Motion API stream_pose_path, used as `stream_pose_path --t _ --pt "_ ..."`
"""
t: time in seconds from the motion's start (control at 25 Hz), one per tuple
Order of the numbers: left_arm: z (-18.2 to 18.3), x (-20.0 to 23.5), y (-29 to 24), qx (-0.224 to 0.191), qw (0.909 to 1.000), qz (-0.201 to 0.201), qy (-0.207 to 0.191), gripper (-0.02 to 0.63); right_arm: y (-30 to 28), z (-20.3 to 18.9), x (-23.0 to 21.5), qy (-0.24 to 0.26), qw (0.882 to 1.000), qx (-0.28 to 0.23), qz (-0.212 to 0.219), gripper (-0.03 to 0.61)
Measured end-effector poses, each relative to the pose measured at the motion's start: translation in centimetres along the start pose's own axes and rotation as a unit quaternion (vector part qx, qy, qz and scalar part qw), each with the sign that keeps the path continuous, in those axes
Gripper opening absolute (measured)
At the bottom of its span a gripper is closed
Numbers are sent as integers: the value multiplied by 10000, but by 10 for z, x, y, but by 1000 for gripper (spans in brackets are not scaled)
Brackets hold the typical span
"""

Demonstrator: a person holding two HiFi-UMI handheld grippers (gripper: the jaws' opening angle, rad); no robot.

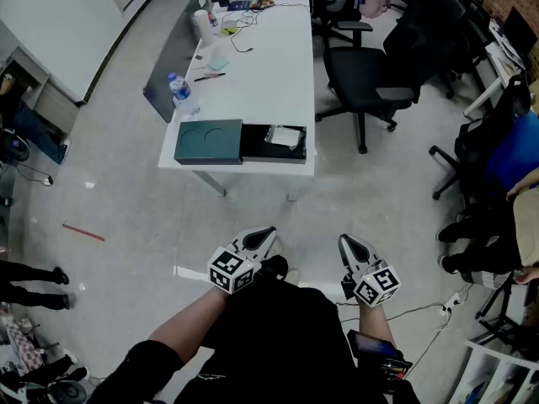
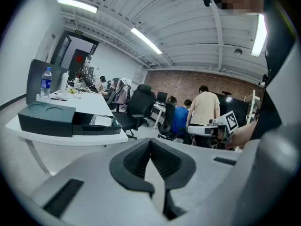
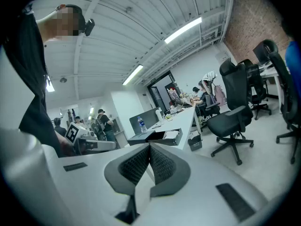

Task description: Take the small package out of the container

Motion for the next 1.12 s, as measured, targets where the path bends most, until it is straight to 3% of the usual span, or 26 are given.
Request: stream_pose_path --t 1.12 --pt "-7 -31 53 61 9990 414 -132 9 25 -22 30 82 9997 16 233 26"
Point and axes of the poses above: the fingertips, and each gripper's own axes: y backward along the fingers, x to its left, z out of its top, the point moved 3 cm from there along y, backward along the fingers, and after that the axes turned 7 degrees about -y, right-handed, at the moved point
